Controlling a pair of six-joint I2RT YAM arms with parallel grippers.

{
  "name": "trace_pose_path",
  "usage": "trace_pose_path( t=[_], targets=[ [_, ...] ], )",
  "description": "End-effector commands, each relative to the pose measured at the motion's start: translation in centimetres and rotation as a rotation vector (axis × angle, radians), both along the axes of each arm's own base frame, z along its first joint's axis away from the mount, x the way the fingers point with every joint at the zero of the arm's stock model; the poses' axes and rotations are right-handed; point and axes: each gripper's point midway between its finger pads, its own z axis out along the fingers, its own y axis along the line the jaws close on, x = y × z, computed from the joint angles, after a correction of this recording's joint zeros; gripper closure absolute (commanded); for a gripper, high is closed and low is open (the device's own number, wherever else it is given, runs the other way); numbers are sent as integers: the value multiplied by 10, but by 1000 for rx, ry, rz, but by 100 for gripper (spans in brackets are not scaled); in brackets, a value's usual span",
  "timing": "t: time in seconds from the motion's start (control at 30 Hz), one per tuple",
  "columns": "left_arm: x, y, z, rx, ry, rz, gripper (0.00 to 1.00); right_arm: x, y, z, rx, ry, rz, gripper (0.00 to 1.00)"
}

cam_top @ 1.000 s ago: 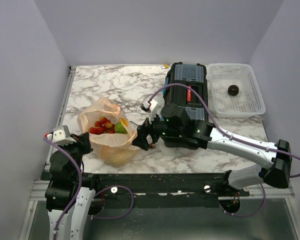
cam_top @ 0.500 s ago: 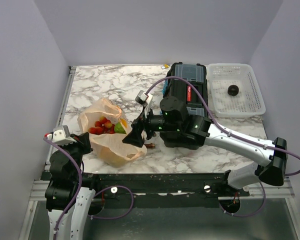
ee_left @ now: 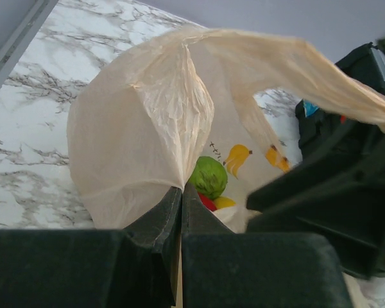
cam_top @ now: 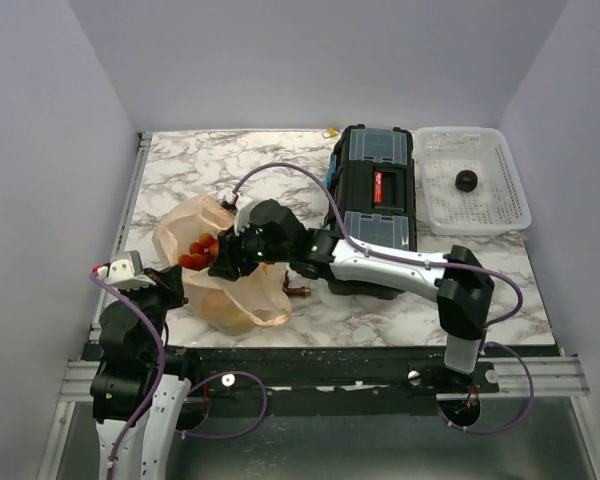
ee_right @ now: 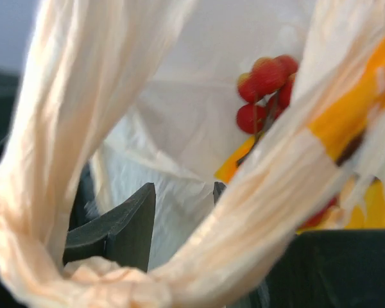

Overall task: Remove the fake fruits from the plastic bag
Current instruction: Take out the fake fruit from the plastic bag.

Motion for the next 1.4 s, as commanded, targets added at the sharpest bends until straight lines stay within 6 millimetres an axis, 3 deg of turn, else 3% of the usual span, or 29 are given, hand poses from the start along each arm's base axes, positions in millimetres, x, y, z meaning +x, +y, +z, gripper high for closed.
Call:
trace_pose_path(
  t=[0.0, 0.1, 0.23, 0.47, 0.77, 0.93, 1.2, 1.27, 1.37],
  targets=[
    [-2, -17, 11, 22, -65, -111, 100, 42, 15, -6, -71, -25, -195, 56],
    [-7, -29, 16, 29, -101, -183, 100, 60, 18, -13, -114, -39, -250, 52],
    [-7, -30, 17, 31, -106, -194, 100, 77, 18, -36, -211, -62, -276, 38],
    [-2, -26, 11, 25, -73, -163, 100, 59, 18, -81, -338, -73, -113, 19],
    [9, -28, -1, 23, 3, -164, 100, 50, 17, -127, -419, -80, -62, 1],
    [11, -29, -5, 22, 27, -174, 100, 50, 21, -156, -486, -109, -68, 0],
    [16, -30, -13, 22, 72, -176, 100, 77, 1, -205, -675, -198, -218, 2],
    [17, -30, -14, 22, 80, -174, 100, 81, 0, -207, -680, -213, -244, 8],
    [19, -30, -16, 22, 94, -173, 100, 85, 4, -197, -638, -224, -262, 26]
  ],
)
